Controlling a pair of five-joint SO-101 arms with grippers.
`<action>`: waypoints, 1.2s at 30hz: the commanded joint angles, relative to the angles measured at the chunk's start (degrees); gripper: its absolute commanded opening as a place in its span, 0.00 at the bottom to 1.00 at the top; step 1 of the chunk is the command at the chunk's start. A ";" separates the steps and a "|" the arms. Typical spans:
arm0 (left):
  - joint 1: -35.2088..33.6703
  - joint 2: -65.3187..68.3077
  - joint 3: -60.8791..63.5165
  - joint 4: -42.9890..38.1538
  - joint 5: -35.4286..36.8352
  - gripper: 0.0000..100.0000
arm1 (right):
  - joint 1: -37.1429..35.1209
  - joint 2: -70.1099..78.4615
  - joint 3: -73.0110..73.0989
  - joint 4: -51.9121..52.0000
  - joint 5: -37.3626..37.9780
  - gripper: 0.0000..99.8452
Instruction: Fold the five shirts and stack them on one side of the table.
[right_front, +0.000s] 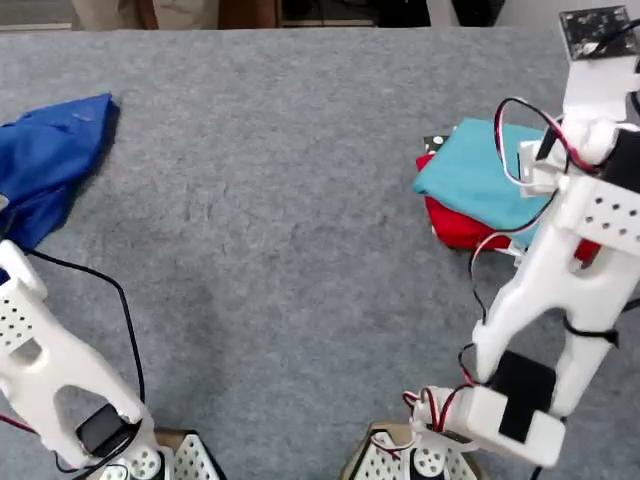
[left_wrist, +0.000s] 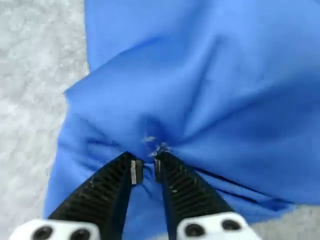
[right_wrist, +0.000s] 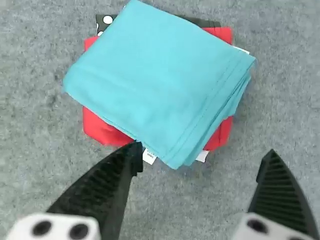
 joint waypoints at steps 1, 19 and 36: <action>1.05 -0.66 -13.19 12.92 0.26 0.02 | -1.19 -3.74 0.40 0.97 -0.70 0.36; 12.31 -38.64 24.88 30.24 -10.90 0.02 | -10.77 -6.11 7.52 -0.44 -0.26 0.12; 31.47 -132.09 100.57 8.53 -9.49 0.28 | -12.18 -6.20 7.52 -0.09 -0.26 0.12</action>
